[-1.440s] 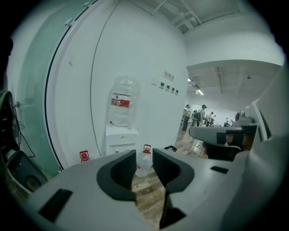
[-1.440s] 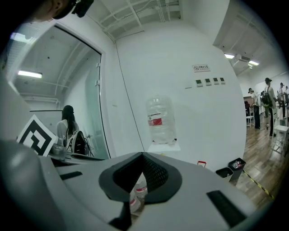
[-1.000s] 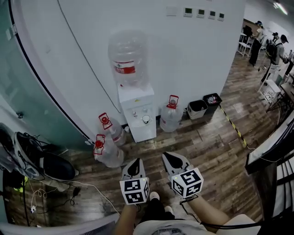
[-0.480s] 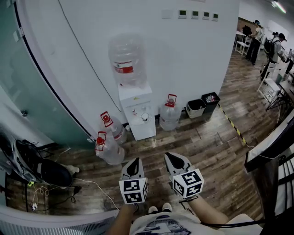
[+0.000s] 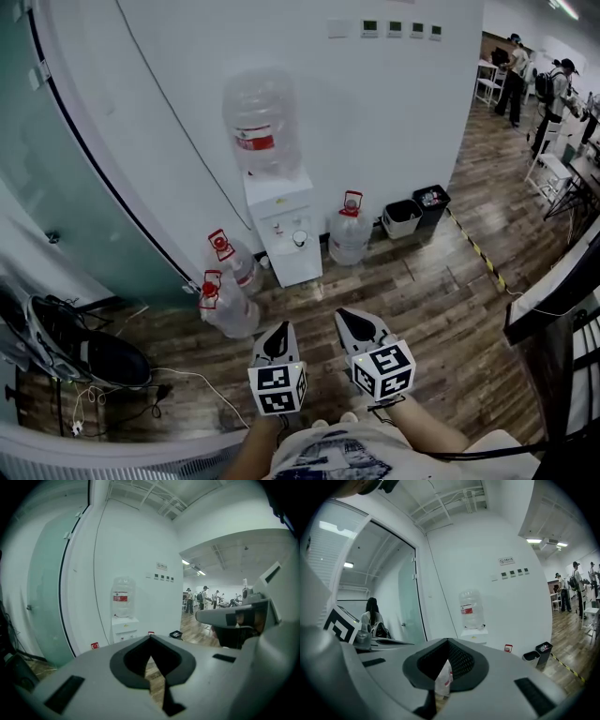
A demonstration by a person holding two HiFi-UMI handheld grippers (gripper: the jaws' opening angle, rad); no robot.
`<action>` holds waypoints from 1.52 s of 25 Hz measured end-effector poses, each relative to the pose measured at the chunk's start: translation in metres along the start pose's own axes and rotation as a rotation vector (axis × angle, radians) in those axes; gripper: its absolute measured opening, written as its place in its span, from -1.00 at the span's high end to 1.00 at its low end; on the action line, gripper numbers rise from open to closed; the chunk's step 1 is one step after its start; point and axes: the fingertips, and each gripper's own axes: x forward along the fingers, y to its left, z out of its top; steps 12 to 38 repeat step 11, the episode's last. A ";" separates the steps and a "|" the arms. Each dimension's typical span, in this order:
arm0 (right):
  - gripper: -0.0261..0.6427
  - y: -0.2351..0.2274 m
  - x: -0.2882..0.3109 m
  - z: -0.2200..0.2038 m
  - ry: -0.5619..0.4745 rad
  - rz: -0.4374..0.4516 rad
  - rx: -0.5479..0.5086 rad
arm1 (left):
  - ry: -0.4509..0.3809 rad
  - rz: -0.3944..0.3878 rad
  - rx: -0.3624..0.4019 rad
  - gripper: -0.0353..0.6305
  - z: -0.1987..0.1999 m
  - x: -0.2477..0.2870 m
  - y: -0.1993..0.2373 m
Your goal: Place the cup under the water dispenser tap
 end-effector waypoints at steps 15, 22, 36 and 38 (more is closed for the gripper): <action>0.86 -0.003 0.001 0.004 0.005 -0.003 -0.001 | -0.006 0.004 0.000 0.74 0.006 0.001 0.000; 0.86 -0.003 0.001 0.004 0.005 -0.003 -0.001 | -0.006 0.004 0.000 0.74 0.006 0.001 0.000; 0.86 -0.003 0.001 0.004 0.005 -0.003 -0.001 | -0.006 0.004 0.000 0.74 0.006 0.001 0.000; 0.86 -0.003 0.001 0.004 0.005 -0.003 -0.001 | -0.006 0.004 0.000 0.74 0.006 0.001 0.000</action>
